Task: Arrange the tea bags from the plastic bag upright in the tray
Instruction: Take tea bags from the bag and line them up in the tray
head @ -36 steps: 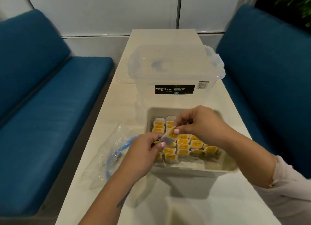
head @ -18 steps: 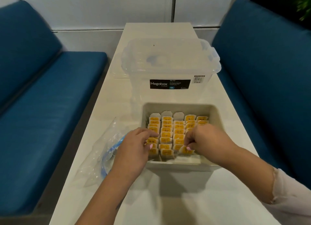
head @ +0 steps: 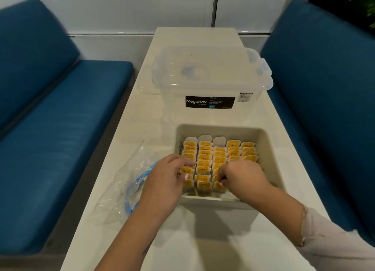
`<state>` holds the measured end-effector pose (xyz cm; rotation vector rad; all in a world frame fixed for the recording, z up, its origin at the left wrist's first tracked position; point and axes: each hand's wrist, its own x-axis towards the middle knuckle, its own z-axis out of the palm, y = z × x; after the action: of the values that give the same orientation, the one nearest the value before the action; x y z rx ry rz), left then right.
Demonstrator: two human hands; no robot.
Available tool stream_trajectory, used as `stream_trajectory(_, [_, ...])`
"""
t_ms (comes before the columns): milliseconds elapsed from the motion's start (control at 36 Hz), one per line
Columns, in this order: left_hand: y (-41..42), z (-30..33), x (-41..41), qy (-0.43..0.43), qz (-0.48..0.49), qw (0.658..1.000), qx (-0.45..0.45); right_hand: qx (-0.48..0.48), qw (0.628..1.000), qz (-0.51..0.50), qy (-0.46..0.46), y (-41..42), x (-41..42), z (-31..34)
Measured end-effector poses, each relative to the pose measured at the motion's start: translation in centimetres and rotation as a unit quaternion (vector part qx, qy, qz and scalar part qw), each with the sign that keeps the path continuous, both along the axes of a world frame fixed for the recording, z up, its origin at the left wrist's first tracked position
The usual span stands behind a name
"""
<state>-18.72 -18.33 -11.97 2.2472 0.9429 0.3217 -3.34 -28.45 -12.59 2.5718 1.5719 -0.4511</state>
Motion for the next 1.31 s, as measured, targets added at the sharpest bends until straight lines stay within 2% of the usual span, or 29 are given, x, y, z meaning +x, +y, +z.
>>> stream_trajectory(194, [0.2,0.0,-0.3,-0.012,-0.009,1.0,-0.002,0.0,1.0,-0.005,-0.002,-0.1,-0.1,0.1])
stream_trajectory(333, [0.4,0.1,-0.4,-0.015,-0.003,1.0,0.007,0.009,0.999,-0.029,0.035,-0.2,0.1,0.5])
stream_trajectory(500, [1.0,0.9,-1.5,-0.037,0.018,0.997,0.067,0.041,0.995,-0.062,0.071,-0.6,0.5,1.1])
stream_trajectory(583, [1.0,1.2,-2.4,-0.047,0.081,0.987,0.132,0.064,0.99,-0.081,0.093,-0.6,0.7,1.8])
stream_trajectory(639, [0.7,1.4,-3.1,-0.061,0.152,0.978,0.126,0.093,0.986,-0.088,0.104,-0.4,0.5,2.4])
stream_trajectory(694, [0.7,1.2,-4.1,-0.034,0.214,0.972,0.091,0.117,0.983,-0.083,0.116,0.0,0.0,3.1])
stream_trajectory(806, [1.5,-0.2,-6.0,0.101,0.215,0.971,0.011,0.152,0.977,-0.047,0.14,1.6,-1.9,4.1])
stream_trajectory(889, [2.7,-0.7,-6.9,0.144,0.217,0.965,-0.036,0.17,0.974,-0.004,0.152,2.9,-4.0,4.5])
stream_trajectory(1111, [6.3,0.3,-9.1,0.079,0.205,0.973,-0.073,0.173,0.961,0.158,0.15,6.6,-9.8,3.4])
stream_trajectory(1222, [7.3,0.2,-9.9,0.027,0.189,0.976,-0.109,0.158,0.945,0.277,0.075,8.3,-12.0,1.8])
stream_trajectory(1306, [8.0,0.1,-10.5,-0.026,0.189,0.971,-0.144,0.113,0.942,0.316,0.002,9.2,-13.0,0.8])
